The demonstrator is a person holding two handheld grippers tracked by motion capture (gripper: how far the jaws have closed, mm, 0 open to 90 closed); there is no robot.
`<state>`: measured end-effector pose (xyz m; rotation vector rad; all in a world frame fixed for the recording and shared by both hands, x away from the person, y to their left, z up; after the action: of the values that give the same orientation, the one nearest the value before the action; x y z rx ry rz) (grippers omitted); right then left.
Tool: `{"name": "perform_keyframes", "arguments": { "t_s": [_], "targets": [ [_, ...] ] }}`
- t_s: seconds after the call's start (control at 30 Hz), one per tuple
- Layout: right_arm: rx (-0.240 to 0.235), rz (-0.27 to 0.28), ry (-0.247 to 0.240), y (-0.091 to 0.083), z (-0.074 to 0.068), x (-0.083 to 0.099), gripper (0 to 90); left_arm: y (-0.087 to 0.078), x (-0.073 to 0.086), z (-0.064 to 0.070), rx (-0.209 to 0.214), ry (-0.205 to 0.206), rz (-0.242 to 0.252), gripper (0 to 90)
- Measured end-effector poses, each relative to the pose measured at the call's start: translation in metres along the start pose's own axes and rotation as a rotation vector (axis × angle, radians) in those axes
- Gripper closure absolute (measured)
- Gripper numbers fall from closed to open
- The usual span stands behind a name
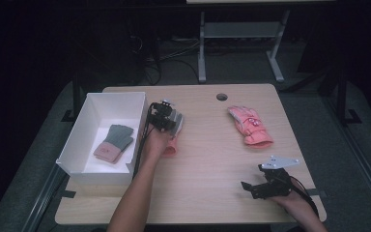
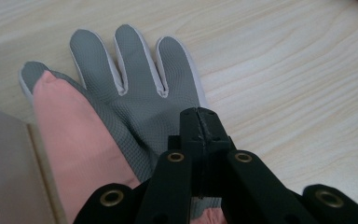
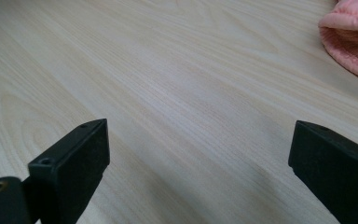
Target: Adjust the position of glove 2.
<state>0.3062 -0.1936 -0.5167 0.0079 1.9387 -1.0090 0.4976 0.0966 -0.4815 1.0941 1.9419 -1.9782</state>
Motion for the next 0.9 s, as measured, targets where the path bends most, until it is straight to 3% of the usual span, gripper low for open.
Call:
{"name": "perform_keyframes", "arguments": {
  "t_s": [0.1,0.23,0.43,0.63,0.9],
  "targets": [
    [-0.002,0.001,0.003,0.0,-0.001,0.0,4.7,0.009,0.003,0.001,0.003,-0.015,-0.016,89.8],
    [-0.001,-0.001,-0.001,0.0,0.0,0.0,4.7,0.018,0.01,0.003,0.018,-0.005,-0.039,89.9],
    [-0.001,-0.002,-0.003,0.0,0.0,0.001,4.7,0.016,0.012,0.012,0.067,0.008,-0.044,89.9],
    [-0.001,-0.002,-0.002,0.001,-0.001,0.0,4.7,0.01,0.016,0.036,0.151,0.029,-0.032,89.9],
    [-0.003,-0.005,0.002,0.001,-0.002,0.001,4.8,-0.003,0.024,0.078,0.245,0.12,-0.035,89.9]
  ]
}}
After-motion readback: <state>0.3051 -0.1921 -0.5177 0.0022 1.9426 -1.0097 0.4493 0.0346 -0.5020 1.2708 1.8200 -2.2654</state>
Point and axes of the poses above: each handheld gripper's, and its own axes: y roughly forward along the jaws, x roughly out of its underside, z roughly to its right, the point moved 8 cm from there along y, roughly forward along the jaws, and after that the axes turned 11 degrees about -x, right-handed, at the moved point
